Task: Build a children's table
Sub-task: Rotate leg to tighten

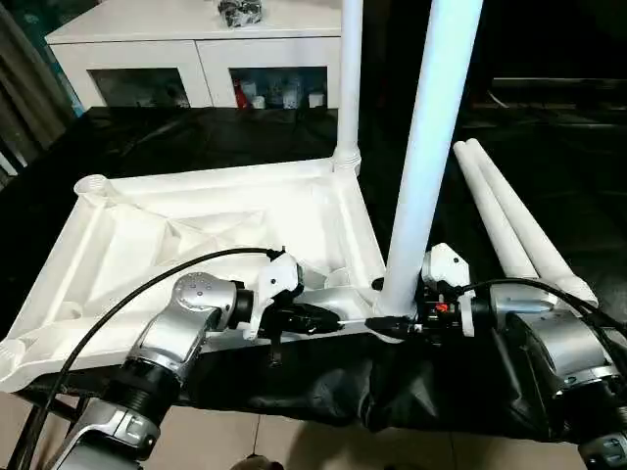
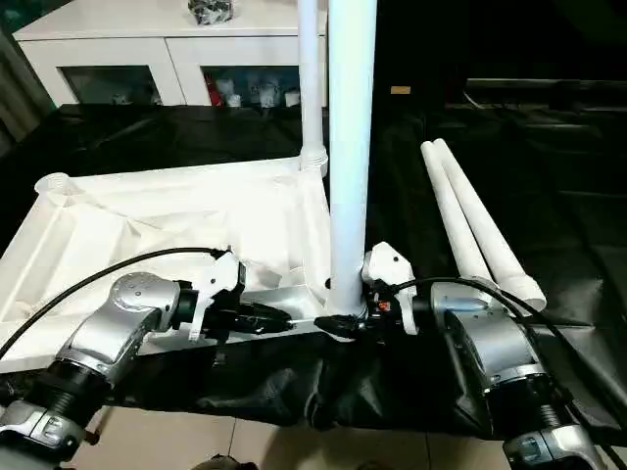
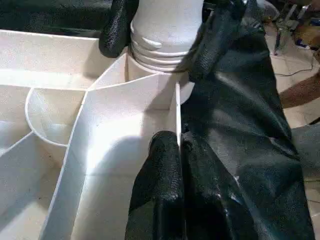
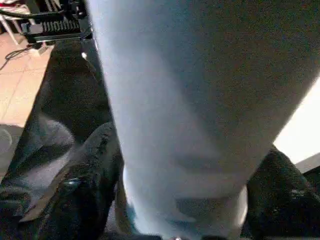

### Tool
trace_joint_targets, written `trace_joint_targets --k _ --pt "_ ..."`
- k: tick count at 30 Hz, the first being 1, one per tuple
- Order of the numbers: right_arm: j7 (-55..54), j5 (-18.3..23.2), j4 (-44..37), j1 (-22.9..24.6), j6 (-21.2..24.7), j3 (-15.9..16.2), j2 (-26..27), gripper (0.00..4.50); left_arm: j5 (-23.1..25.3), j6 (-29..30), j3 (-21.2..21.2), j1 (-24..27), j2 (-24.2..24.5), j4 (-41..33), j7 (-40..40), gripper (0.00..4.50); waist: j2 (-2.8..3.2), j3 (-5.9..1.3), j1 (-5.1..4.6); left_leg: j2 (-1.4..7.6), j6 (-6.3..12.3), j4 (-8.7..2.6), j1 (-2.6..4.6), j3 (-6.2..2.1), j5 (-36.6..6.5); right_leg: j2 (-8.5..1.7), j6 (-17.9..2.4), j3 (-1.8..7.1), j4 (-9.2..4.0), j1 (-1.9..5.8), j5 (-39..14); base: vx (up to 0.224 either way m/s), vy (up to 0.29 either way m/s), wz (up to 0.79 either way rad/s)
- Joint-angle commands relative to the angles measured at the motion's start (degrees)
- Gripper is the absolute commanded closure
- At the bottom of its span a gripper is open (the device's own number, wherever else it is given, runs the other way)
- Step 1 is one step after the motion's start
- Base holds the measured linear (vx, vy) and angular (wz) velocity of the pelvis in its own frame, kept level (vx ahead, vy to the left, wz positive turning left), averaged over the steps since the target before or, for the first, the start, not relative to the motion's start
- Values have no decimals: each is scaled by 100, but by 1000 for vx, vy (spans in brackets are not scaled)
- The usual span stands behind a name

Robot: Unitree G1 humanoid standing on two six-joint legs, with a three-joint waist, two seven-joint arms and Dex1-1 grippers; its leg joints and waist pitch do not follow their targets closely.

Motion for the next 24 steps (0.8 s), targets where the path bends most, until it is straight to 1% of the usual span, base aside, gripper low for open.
trace_joint_targets --k 1,3,4,8,9,10,11,12,13,14,15,16,17,18,19,20,21,22,23,24 --pt "108 69 -163 54 48 56 -33 169 -178 -34 55 -98 26 -274 -40 450 -109 -378 -6 306 602 -379 98 -129 -1042 -296 -1329 209 -358 292 -1377 0 0 0" --pt "132 120 -201 76 118 56 -42 173 -184 2 46 -80 40 -290 -62 450 -113 -377 -7 306 597 -378 101 -129 -1051 -300 -1335 212 -358 294 -1373 0 0 0" --pt "166 171 -232 112 180 58 -45 175 -184 24 46 -71 41 -295 -69 450 -104 -379 -4 308 594 -378 102 -130 -1050 -299 -1338 211 -355 296 -1369 0 0 0" --pt "185 205 -228 172 245 62 -24 180 -199 63 69 -68 5 -275 8 450 -115 -378 -4 302 580 -373 98 -128 -1078 -301 -1323 211 -360 297 -1422 0 0 0" --pt "-15 169 -150 181 335 33 85 180 -121 52 94 -119 -78 -174 231 450 -119 -373 -6 302 566 -373 99 -128 -1110 -300 -1317 213 -368 290 -1476 0 0 0" --pt "-436 94 30 154 321 -54 320 180 36 4 116 -223 -224 13 612 450 -119 -360 -11 301 534 -381 99 -128 -1173 -302 -1295 215 -380 285 -1598 0 0 0" --pt "-474 87 47 150 312 -63 342 180 50 -1 117 -232 -236 28 643 450 -122 -353 -27 292 476 -384 107 -130 -1242 -299 -1255 215 -401 266 -1739 0 0 0" --pt "-669 55 135 128 260 -110 455 180 120 -29 122 -279 -297 110 801 450 -122 -352 -26 285 438 -382 122 -129 -1314 -304 -1235 215 -417 262 -1853 0 0 0" --pt "-1353 -141 445 9 149 -180 794 180 279 -27 160 -444 -530 356 1325 450 -132 -330 -55 271 326 -397 123 -137 -1457 -306 -1119 214 -454 248 -2195 0 0 0" --pt "-1446 -166 487 -9 146 -189 840 180 301 -29 164 -467 -562 390 1397 450 -132 -330 -55 271 326 -397 123 -137 -1457 -306 -1119 214 -454 248 -2195 0 0 0" --pt "-2119 -387 796 -161 130 -192 1163 180 419 -7 210 -640 -809 640 1915 450 -135 -322 -88 251 229 -401 139 -148 -1577 -306 -1034 202 -483 245 -2445 0 0 0" --pt "-2333 -468 894 -211 98 -180 1269 181 446 9 224 -696 -894 717 2073 450 -128 -308 -131 242 133 -416 142 -156 -1653 -296 -973 194 -508 232 -2589 0 0 0" --pt "-2411 -483 930 -231 102 -184 1315 181 456 14 232 -718 -926 749 2142 450 -138 -311 -166 227 90 -417 150 -173 -1758 -303 -898 178 -521 250 -2768 0 0 0" --pt "-2669 -535 1048 -295 115 -195 1465 181 490 28 258 -793 -1032 852 2368 450 -156 -319 -175 228 112 -411 150 -173 -1756 -313 -867 182 -532 257 -2783 0 0 0" --pt "-3368 -686 1332 -480 110 -214 1889 181 543 50 320 -983 -1310 1099 2882 450 -129 -304 -232 215 121 -412 142 -175 -1812 -303 -832 179 -550 229 -2898 0 0 0" --pt "-3368 -686 1332 -480 110 -214 1889 181 543 50 320 -983 -1310 1099 2882 450 -129 -304 -232 215 121 -412 142 -175 -1812 -303 -832 179 -550 229 -2898 0 0 0" --pt "-4094 -823 1601 -670 150 -278 2252 181 609 57 379 -1138 -1519 1307 3359 450 -132 -308 -267 205 96 -408 152 -182 -1848 -298 -769 165 -575 212 -2998 0 0 0" --pt "-4094 -823 1601 -670 150 -278 2252 181 609 57 379 -1138 -1519 1307 3359 450 -133 -303 -286 189 79 -401 159 -176 -1864 -293 -759 161 -584 197 -3050 0 0 0" --pt "-4507 -834 1809 -809 169 -386 2483 181 659 3 370 -1215 -1612 1427 3521 450 -140 -318 -280 195 105 -401 166 -190 -1886 -307 -732 155 -596 211 -3096 0 0 0" --pt "-4686 -850 1941 -896 114 -421 2604 181 652 -39 383 -1249 -1677 1472 3584 450 -159 -313 -290 195 131 -405 154 -188 -1881 -308 -731 158 -602 205 -3094 0 0 0"
